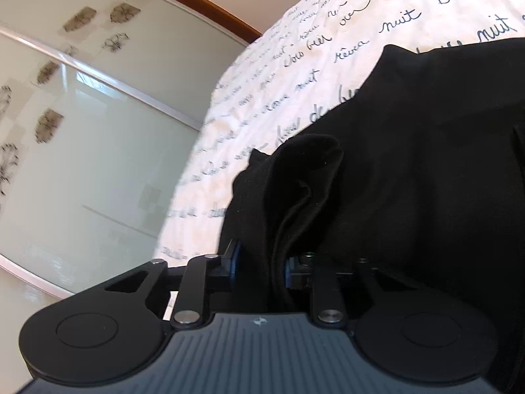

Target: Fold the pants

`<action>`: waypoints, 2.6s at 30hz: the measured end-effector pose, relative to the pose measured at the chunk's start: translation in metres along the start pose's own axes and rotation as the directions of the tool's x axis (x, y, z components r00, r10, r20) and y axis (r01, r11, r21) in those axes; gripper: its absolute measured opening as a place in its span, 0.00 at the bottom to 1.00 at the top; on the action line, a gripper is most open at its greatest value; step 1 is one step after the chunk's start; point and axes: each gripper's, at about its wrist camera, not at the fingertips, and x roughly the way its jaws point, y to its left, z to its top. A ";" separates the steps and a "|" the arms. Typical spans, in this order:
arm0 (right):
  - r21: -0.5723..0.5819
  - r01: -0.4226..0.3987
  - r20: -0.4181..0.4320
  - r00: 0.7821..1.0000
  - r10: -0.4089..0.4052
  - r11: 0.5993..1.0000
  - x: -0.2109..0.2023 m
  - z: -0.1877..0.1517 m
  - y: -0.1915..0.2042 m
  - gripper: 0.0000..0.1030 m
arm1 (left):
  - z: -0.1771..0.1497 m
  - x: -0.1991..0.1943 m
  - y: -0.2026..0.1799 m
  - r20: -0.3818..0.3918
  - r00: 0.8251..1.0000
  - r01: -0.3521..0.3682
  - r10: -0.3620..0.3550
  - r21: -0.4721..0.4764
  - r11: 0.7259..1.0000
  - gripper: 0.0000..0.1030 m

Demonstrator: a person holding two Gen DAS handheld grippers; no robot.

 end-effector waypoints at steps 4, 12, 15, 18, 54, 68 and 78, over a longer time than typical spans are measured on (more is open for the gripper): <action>0.033 -0.018 0.021 1.000 0.018 0.999 -0.011 0.007 -0.002 0.19 | -0.001 0.001 -0.001 -0.012 1.000 0.002 -0.002 -0.006 1.000 0.99; 0.023 -0.050 0.061 0.997 0.048 0.998 -0.049 0.028 0.002 0.18 | -0.006 0.000 -0.011 -0.016 1.000 -0.011 0.011 0.007 1.000 1.00; 0.020 -0.060 0.085 0.995 0.058 0.998 -0.065 0.034 0.001 0.17 | -0.006 -0.001 -0.012 -0.013 1.000 -0.013 0.013 0.013 1.000 1.00; 0.025 -0.066 0.099 0.993 0.064 0.997 -0.078 0.039 -0.003 0.17 | -0.008 -0.004 -0.013 -0.001 1.000 -0.012 0.012 0.021 1.000 1.00; 0.137 -0.003 -0.025 1.000 0.006 0.991 0.001 0.004 -0.007 0.86 | -0.008 -0.001 -0.011 -0.005 1.000 0.011 -0.011 0.000 1.000 1.00; -0.046 -0.001 -0.019 1.000 0.000 0.999 -0.016 0.007 0.013 0.17 | -0.009 -0.011 -0.016 0.045 0.999 -0.013 0.012 0.019 1.000 0.98; -0.045 -0.037 -0.007 0.999 0.037 0.998 -0.085 0.041 0.000 0.16 | -0.005 -0.043 -0.052 0.099 0.993 0.062 -0.068 0.059 0.996 0.99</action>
